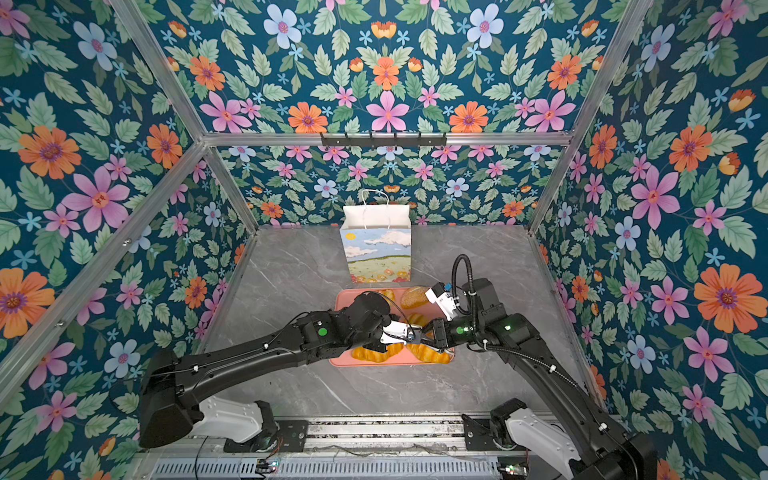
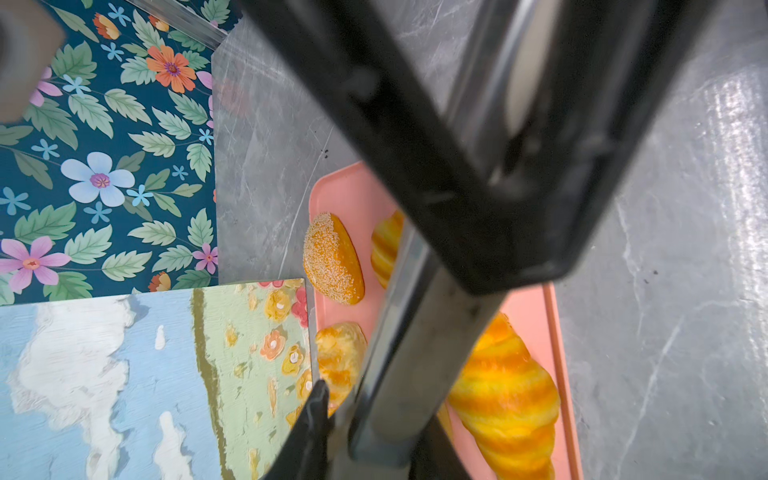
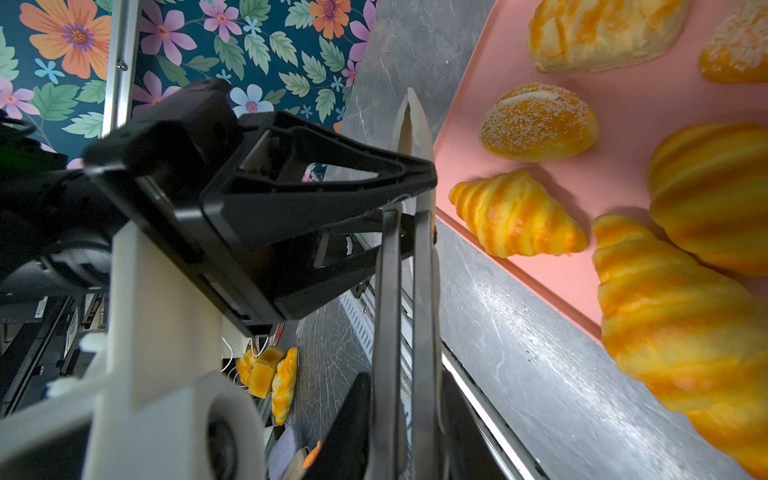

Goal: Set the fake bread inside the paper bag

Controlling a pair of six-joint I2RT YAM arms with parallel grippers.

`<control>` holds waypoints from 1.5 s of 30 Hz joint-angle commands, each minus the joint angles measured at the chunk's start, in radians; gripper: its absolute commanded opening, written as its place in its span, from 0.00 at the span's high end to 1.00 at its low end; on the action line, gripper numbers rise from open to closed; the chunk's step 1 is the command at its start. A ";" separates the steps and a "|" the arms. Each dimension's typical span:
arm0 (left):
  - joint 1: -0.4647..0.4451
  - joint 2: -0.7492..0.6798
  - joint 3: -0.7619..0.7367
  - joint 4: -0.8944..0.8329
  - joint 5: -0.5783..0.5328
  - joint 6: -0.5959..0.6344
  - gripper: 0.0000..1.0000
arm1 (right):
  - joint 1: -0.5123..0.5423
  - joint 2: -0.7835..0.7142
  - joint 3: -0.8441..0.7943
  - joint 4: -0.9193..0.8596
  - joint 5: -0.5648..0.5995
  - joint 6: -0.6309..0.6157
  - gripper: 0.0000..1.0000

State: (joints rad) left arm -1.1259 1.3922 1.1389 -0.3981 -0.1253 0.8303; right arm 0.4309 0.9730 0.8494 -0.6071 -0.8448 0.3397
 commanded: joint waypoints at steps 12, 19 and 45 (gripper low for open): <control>0.019 -0.139 -0.099 0.232 -0.014 -0.136 0.42 | 0.005 -0.018 0.057 -0.105 0.090 -0.026 0.79; 0.082 -0.311 -0.227 0.406 0.069 -0.200 0.24 | 0.004 -0.034 0.119 -0.178 0.255 -0.015 0.77; 0.552 -0.326 -0.293 0.537 -0.089 -0.991 0.01 | 0.019 0.059 0.363 -0.545 0.631 -0.047 0.77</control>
State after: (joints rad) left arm -0.6159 1.0630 0.8387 0.1417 -0.1944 -0.0383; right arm 0.4427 1.0206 1.1976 -1.1084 -0.2508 0.3244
